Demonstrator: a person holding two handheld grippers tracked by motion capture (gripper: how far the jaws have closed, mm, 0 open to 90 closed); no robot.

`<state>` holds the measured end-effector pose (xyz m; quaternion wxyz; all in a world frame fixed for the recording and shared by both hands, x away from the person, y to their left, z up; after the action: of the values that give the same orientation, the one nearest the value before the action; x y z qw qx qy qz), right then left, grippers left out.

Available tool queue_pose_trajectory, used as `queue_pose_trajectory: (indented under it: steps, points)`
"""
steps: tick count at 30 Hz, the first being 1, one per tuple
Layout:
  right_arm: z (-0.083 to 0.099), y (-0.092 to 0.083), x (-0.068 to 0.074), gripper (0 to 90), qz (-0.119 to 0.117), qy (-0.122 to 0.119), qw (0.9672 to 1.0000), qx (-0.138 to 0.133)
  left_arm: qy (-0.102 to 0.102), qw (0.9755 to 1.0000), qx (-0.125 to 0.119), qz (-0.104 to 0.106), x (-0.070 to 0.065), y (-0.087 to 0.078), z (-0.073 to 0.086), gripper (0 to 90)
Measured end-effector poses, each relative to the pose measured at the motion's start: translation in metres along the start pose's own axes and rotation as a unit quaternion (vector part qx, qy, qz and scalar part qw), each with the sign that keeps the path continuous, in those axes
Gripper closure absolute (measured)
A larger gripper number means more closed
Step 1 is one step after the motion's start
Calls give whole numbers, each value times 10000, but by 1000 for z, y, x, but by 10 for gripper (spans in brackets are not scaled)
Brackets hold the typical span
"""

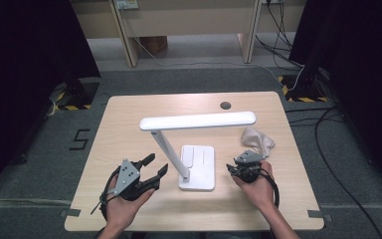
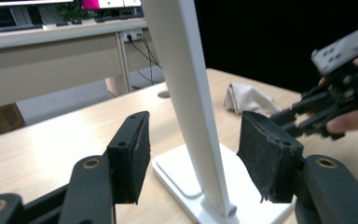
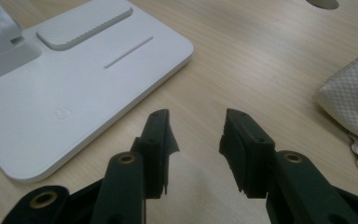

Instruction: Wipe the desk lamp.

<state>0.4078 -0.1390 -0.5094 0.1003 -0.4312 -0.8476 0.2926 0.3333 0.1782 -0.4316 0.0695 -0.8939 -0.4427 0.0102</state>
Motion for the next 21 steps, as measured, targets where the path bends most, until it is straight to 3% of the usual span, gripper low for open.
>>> queue_pose_trajectory:
  steps: [8,15,21]
  points:
    - [13,-16,-3,591,-15,28,10000,-71,18,9997,233,68,3,0,23,411]
    - [35,-36,-13,587,74,243,9995,-165,36,9984,560,-5,22,0,48,400]
    - [51,-53,-20,585,177,356,9989,-241,-102,9968,781,-118,37,4,70,393]
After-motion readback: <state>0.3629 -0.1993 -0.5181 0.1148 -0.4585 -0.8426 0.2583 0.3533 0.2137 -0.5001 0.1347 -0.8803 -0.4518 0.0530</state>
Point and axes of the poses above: each handheld gripper's, and its own axes: y roughly forward along the jaws, z roughly out of its underside, x roughly to its left, the point moved 4 cm from there along y, roughly forward along the jaws, and after that the axes turned 4 degrees about -x, right-handed, at the moved point
